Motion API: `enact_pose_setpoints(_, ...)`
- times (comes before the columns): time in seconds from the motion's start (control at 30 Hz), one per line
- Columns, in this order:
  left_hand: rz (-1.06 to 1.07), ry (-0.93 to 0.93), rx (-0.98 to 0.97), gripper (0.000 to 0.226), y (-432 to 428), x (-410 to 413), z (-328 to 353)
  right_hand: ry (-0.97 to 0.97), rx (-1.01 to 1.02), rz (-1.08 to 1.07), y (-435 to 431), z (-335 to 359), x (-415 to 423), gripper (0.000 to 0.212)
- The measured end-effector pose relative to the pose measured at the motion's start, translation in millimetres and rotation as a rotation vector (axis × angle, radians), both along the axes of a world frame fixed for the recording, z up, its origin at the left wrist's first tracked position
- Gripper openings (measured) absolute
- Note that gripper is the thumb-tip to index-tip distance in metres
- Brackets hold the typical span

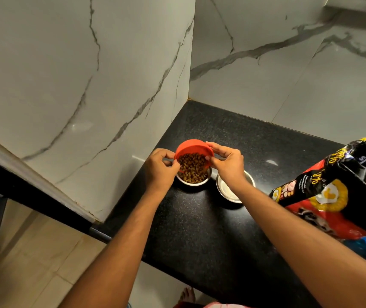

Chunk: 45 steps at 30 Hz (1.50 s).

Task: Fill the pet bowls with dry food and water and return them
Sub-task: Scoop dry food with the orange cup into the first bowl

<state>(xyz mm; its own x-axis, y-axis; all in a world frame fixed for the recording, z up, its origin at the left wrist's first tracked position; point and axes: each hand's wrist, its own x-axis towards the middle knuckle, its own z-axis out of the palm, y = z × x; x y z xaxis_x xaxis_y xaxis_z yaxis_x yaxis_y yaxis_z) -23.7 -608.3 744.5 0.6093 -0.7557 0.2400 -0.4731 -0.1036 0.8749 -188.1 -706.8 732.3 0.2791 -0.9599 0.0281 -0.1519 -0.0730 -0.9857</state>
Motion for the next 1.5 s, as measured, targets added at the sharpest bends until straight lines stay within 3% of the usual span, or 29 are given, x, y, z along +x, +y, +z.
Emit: enact_pose_setpoints(1.5, 0.047, -0.056, -0.173, 0.018, -20.7, 7.6, -2.9, -0.050, -0.006, -0.038, 4.6, 29.1, 14.8, 0.036)
